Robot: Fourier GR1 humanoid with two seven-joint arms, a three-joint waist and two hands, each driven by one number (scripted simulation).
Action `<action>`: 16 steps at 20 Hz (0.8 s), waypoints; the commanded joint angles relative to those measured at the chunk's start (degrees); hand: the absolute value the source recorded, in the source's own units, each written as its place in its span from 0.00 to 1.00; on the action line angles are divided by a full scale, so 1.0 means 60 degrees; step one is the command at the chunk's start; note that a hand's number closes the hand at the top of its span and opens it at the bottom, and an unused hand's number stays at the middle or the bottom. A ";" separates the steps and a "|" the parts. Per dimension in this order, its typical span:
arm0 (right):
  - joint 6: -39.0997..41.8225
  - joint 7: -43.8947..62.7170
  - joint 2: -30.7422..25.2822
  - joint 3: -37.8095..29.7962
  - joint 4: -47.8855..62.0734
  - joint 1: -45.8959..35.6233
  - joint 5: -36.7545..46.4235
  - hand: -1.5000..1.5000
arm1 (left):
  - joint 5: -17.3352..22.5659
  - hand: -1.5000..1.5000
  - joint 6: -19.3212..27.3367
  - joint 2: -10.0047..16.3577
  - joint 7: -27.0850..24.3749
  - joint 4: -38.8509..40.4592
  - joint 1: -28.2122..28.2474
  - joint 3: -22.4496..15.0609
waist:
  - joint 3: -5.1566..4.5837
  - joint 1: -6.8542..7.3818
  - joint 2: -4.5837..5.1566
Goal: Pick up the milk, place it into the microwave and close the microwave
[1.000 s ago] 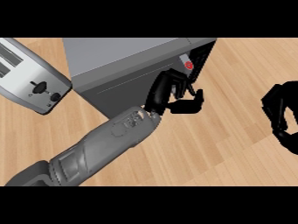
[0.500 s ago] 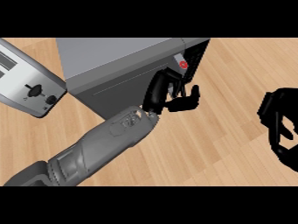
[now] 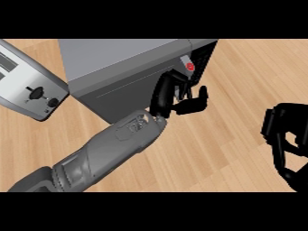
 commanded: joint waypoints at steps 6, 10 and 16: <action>0.0505 0.0282 0.0047 0.0959 -0.0653 0.0804 -0.0211 1.00 | 0.2543 1.00 -0.0864 -0.0423 0.0409 -0.0307 0.0309 0.2555 | -0.0160 0.0523 0.0250; 0.0140 0.0340 0.0309 0.1162 -0.1072 0.1257 -0.0242 1.00 | 0.3110 1.00 -0.1655 -0.0423 0.0168 -0.0111 0.0739 0.2556 | -0.0138 0.0790 0.0188; -0.0416 0.0396 0.0648 0.1440 -0.1718 0.1906 -0.0037 1.00 | 0.3660 1.00 -0.2810 -0.0251 -0.0054 0.0309 0.0889 0.2449 | -0.0135 0.1145 0.0108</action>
